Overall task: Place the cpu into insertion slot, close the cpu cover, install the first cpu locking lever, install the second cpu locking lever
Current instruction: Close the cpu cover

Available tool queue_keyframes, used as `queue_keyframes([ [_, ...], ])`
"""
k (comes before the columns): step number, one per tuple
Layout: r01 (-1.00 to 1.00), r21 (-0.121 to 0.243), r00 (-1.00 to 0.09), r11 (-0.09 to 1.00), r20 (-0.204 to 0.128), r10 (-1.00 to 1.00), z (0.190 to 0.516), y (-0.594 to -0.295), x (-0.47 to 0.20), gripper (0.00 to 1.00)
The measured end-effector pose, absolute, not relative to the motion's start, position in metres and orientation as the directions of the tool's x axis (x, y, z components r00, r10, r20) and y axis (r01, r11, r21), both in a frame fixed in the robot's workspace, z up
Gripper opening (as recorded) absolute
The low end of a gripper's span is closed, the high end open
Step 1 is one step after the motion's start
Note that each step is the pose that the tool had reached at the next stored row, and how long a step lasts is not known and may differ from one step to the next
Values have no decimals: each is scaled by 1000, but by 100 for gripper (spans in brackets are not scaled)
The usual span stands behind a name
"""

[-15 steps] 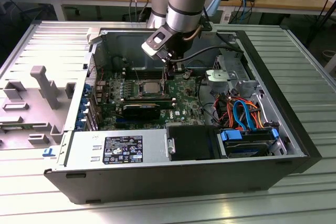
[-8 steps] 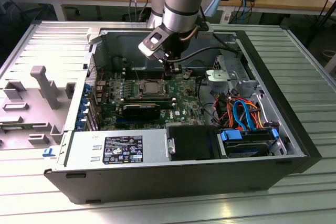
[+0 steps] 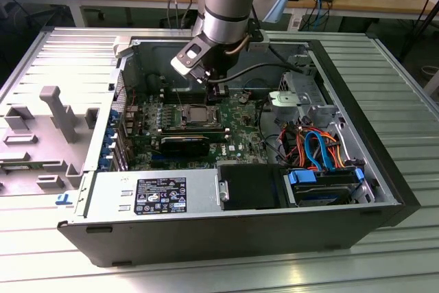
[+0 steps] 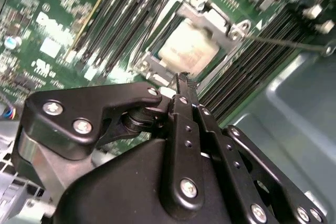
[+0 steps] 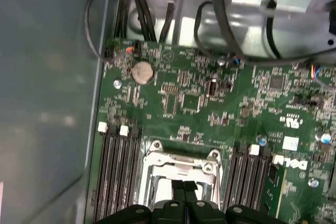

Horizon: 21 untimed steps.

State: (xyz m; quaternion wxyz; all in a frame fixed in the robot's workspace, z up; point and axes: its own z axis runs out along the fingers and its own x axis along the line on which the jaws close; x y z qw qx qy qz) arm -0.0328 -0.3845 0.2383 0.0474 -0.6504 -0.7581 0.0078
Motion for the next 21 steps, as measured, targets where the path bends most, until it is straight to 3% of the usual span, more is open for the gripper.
queue_keyframes([
  [21, 984, -73, -156, 160, 62, 986, 211, -385, -68, 11],
])
